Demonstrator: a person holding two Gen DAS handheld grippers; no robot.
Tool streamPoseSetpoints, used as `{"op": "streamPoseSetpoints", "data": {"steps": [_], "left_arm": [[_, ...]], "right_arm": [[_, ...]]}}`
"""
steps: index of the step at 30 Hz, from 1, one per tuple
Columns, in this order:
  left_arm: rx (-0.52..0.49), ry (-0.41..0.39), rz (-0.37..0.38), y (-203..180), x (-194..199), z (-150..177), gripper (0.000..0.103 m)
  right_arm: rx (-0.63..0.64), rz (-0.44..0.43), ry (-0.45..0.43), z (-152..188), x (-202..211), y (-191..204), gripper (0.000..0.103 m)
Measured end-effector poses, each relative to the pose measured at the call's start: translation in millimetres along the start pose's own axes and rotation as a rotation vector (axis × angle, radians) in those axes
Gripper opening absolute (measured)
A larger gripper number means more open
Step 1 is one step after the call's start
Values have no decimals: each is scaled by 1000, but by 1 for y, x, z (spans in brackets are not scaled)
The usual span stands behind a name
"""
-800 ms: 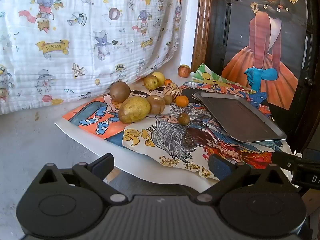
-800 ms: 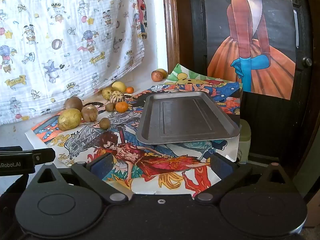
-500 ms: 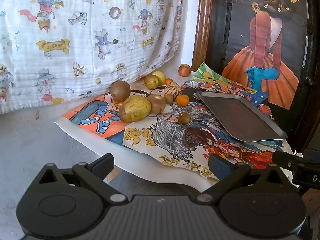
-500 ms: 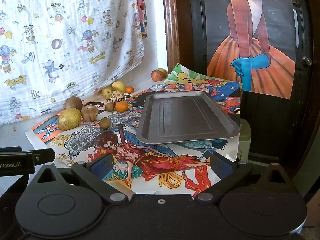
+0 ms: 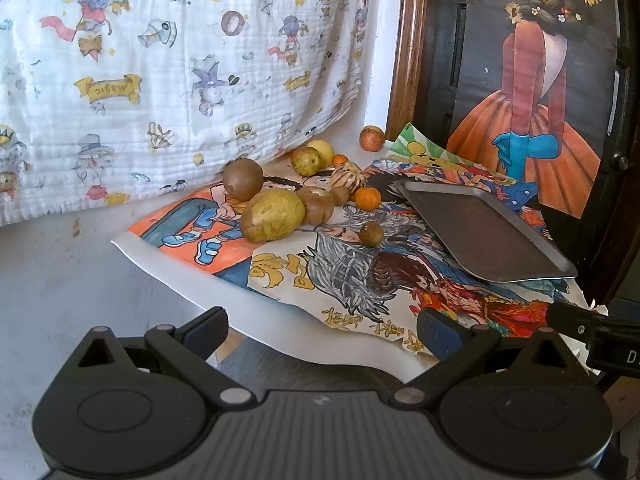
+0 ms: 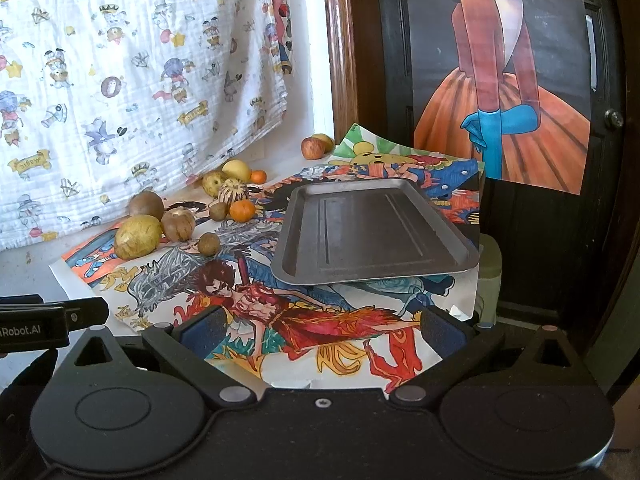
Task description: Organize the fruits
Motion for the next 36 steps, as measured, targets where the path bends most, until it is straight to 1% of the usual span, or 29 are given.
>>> {"op": "streamPoseSetpoints", "data": {"steps": [1,36], "left_arm": [[0,0,-1,-1,4,0,103],[5,20,-4,0,-1,3,103]], "right_arm": [[0,0,0,0,0,0,103],[-4,-2,13,3,-4,1,103]]}}
Point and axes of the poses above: each gripper's, at about its wrist camera, not at the fingertips, and x roughly against the way its jaws point, y to its left, z to its underside, the point moved 4 cm from there along -x, roughly the way its jaws point, and after that the axes turned 2 degrees about -z, right-handed, at the moved point
